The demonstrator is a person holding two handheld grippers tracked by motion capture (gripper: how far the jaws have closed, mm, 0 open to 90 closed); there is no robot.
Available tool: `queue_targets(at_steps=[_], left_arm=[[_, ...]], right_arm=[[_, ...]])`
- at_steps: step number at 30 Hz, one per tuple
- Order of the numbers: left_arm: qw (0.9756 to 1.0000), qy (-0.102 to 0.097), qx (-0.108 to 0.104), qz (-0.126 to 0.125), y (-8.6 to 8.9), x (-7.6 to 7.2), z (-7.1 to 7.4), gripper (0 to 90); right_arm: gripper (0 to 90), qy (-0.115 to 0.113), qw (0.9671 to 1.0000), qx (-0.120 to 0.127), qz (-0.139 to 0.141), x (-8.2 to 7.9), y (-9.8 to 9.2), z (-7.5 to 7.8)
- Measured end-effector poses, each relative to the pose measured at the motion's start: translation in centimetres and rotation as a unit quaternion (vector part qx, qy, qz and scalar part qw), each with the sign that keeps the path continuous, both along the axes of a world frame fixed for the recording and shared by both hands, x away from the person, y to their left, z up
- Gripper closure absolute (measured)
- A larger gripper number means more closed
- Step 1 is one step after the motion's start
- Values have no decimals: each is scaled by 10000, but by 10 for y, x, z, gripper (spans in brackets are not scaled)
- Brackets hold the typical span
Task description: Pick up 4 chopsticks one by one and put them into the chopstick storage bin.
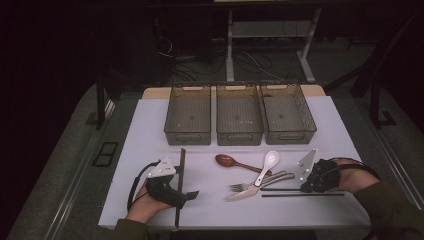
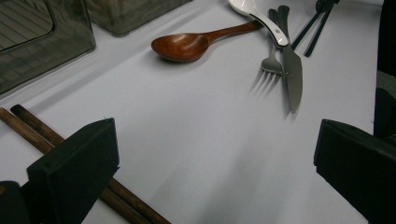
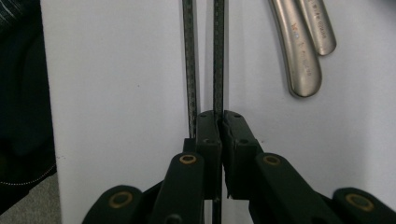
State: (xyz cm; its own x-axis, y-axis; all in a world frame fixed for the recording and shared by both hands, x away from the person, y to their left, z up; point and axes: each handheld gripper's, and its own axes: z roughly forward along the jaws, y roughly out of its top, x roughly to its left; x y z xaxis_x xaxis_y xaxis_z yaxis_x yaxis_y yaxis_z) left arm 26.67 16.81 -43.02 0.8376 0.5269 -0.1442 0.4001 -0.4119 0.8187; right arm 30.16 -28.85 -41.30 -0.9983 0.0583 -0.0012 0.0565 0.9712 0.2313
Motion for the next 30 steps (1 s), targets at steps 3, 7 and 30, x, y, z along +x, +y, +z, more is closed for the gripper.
queue_targets(at_steps=[3, 7, 30], left_arm=[[10000, 4, -5, 5, 0, 0, 0, 0], [10000, 2, -1, -2, 0, 0, 0, 0], [10000, -8, -1, -19, 0, 0, 1, 0]], right_arm=[[855, 16, 10000, 86, -37, 0, -2, 2], [855, 46, 9998, 177, -100, 0, -5, 5], [857, 9, 9923, 1149, -463, 1, -29, 28]])
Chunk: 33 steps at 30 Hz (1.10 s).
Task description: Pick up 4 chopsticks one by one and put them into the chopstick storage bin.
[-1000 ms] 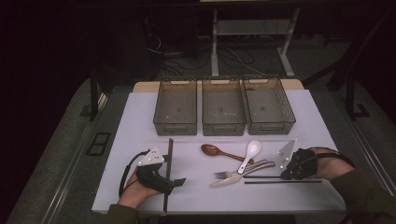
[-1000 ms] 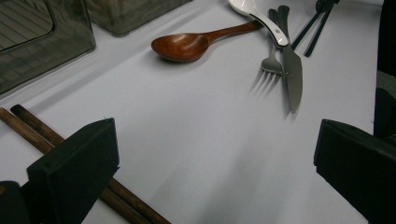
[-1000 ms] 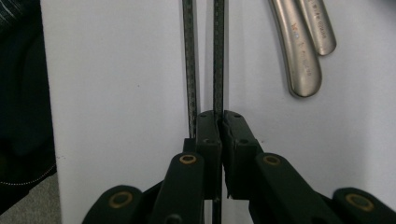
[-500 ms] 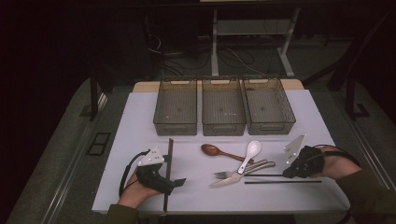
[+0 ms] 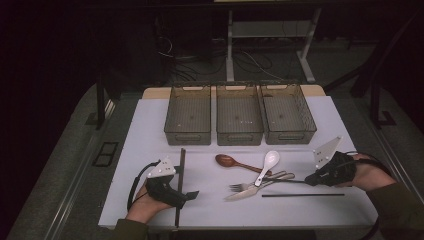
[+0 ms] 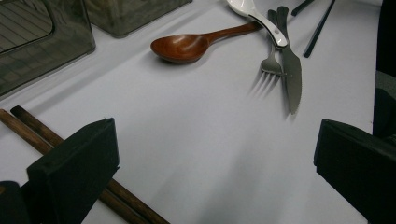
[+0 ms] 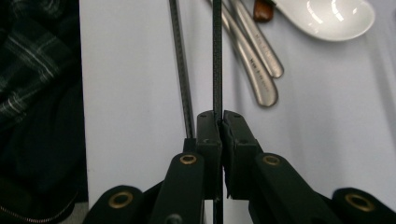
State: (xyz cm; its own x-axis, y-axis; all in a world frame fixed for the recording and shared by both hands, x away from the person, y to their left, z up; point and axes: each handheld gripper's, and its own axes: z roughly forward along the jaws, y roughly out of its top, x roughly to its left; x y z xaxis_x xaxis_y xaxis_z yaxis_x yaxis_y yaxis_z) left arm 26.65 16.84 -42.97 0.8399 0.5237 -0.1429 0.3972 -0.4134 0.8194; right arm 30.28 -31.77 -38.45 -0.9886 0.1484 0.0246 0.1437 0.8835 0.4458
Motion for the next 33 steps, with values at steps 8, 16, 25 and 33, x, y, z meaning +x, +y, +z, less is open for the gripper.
queue_targets(at_steps=[8, 16, 25, 33], left_arm=[[10000, 3, -40, 38, 0, 0, 0, 0], [10000, 0, -66, 69, 2, 1, 0, 0], [9999, 0, -124, 116, 2, 1, -1, 0], [9998, 19, -147, 121, 2, 2, -2, 0]], right_arm=[[856, -103, 9975, 510, -467, 4, -3, -1], [856, -179, 9875, 1017, -1194, 5, -4, -4], [856, -217, 9729, 1368, -1853, 9, 5, -8], [856, -225, 9626, 1686, -2109, 13, 16, -8]])
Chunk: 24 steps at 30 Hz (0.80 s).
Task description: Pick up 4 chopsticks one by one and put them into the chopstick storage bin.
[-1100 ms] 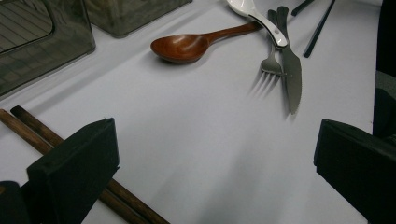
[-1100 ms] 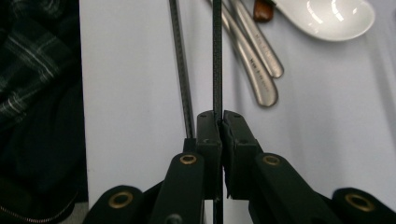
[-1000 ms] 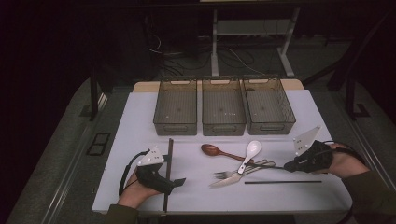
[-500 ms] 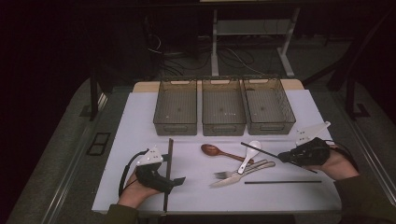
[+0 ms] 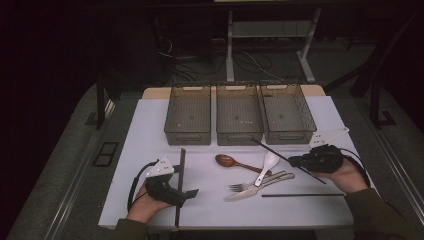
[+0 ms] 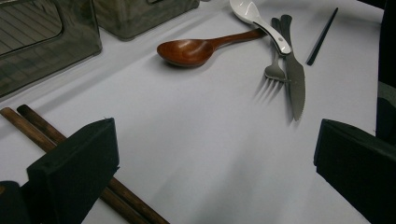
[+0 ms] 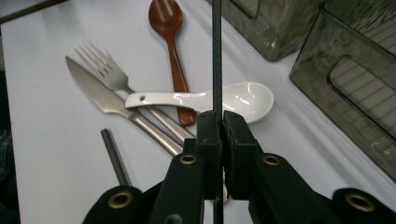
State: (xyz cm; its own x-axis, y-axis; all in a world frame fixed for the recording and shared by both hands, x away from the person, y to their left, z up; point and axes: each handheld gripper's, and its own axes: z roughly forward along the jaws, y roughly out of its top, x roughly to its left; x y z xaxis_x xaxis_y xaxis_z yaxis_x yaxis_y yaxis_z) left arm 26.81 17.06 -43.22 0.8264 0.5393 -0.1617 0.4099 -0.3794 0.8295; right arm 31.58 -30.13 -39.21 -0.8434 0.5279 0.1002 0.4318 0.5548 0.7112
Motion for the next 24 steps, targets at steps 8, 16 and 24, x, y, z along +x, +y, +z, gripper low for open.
queue_targets(at_steps=[8, 16, 24], left_arm=[[10000, 14, -26, -22, -1, 0, -1, 0], [10000, 19, -58, -17, -1, 0, -1, 0], [9999, -105, -105, 57, 0, 0, 2, 0]], right_arm=[[856, -53, 9995, 260, -154, 4, 10, 6], [856, -128, 9987, 426, -249, 12, 27, 14], [855, -231, 9977, 571, -286, 25, 53, 25]])
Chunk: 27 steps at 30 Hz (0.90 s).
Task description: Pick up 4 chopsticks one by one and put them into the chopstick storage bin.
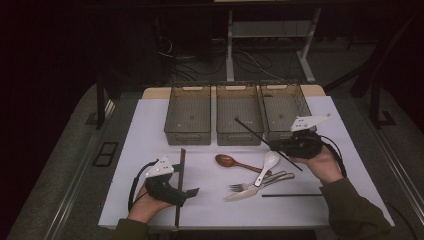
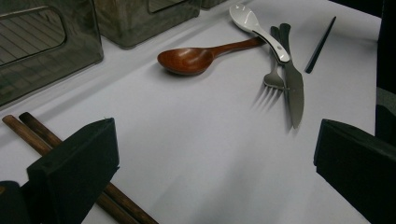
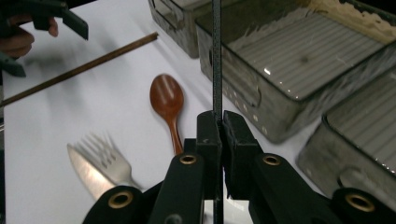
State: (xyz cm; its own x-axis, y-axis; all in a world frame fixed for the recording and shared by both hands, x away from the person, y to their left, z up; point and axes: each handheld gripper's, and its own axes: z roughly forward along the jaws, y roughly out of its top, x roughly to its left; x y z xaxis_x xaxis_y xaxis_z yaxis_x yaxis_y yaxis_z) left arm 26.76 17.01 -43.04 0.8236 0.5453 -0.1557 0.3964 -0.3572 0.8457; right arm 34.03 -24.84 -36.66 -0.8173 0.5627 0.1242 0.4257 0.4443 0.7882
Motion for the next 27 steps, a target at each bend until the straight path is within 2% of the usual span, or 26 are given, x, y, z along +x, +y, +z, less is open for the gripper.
queue_targets(at_steps=[7, 13, 22, 27], left_arm=[[10000, -19, 23, 33, 1, 0, 1, 0], [10000, -39, 11, 17, 1, 0, 2, 0], [10000, -38, -15, 18, 1, 0, 2, 0], [10000, -44, 2, -11, 0, 0, 2, 0]], right_arm=[[855, -52, 10000, 30, -24, 13, 27, 10], [855, -25, 9998, 102, -158, 26, 44, 16], [855, -77, 9989, 371, -258, 46, 64, 21], [855, -85, 9984, 436, -355, 56, 76, 22]])
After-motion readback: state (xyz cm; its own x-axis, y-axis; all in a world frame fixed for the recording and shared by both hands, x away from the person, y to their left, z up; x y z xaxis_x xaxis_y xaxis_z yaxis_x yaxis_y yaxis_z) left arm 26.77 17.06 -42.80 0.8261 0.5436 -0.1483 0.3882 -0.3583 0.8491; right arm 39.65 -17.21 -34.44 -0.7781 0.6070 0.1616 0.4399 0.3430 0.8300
